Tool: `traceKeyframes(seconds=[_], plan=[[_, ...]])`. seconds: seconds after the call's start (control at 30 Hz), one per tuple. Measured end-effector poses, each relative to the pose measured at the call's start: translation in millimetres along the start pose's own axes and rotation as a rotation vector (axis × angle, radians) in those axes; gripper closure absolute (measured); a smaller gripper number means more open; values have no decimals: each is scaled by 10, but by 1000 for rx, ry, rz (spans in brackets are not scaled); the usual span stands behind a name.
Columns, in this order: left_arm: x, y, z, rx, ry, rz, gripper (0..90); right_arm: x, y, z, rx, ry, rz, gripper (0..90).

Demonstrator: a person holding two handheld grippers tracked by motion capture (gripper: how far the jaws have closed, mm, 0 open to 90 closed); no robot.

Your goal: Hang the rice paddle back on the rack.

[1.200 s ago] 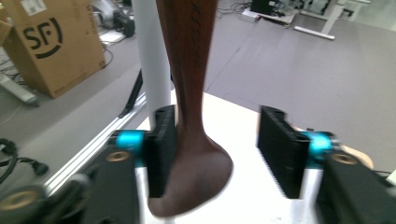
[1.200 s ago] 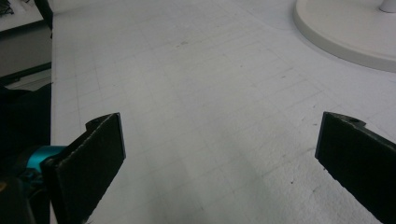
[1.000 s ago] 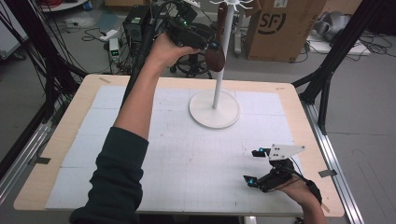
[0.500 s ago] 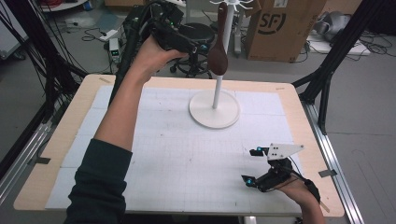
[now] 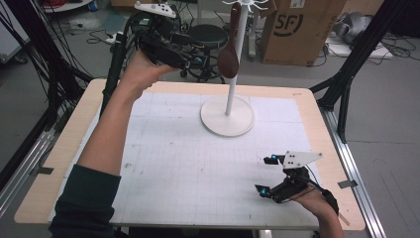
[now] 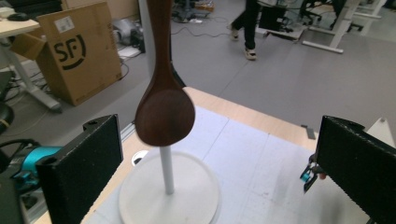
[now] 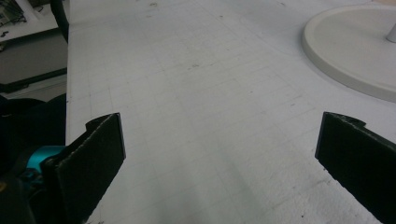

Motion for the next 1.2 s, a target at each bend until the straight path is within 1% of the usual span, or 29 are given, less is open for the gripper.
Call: traceKeyframes(seconds=[0.27, 0.53, 0.67, 0.8, 0.93, 1.1, 1.2], plan=[[-22, -283, 106, -26, 14, -13, 17, 22, 61, 33, 30, -11, 1, 4], [-1, -611, 214, -51, 24, -36, 17, 37, 79, 35, 31, -24, 2, 4], [43, -776, 294, -48, 14, -46, 17, 68, 110, 36, 39, -48, 7, 3], [97, -933, 377, -44, 2, -58, 17, 72, 146, 40, 46, -58, 1, 3], [134, -1100, 476, -41, 1, -69, 16, 95, 171, 44, 53, -77, 11, 3], [133, -1312, 604, -21, 13, -53, 17, 103, 206, 65, 68, -88, 3, 3], [126, -1458, 645, -23, 19, -46, 17, 111, 214, 66, 71, -96, 1, 3]])
Point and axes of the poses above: each handheld gripper's, and its own axes: z roughly backward along the jaws, y roughly out of its top, x roughly to its right, the point moved 9 cm from there along -z, roughly forward along the jaws, and after that the axes turned 12 degrees about z, right-handed, at the moved point
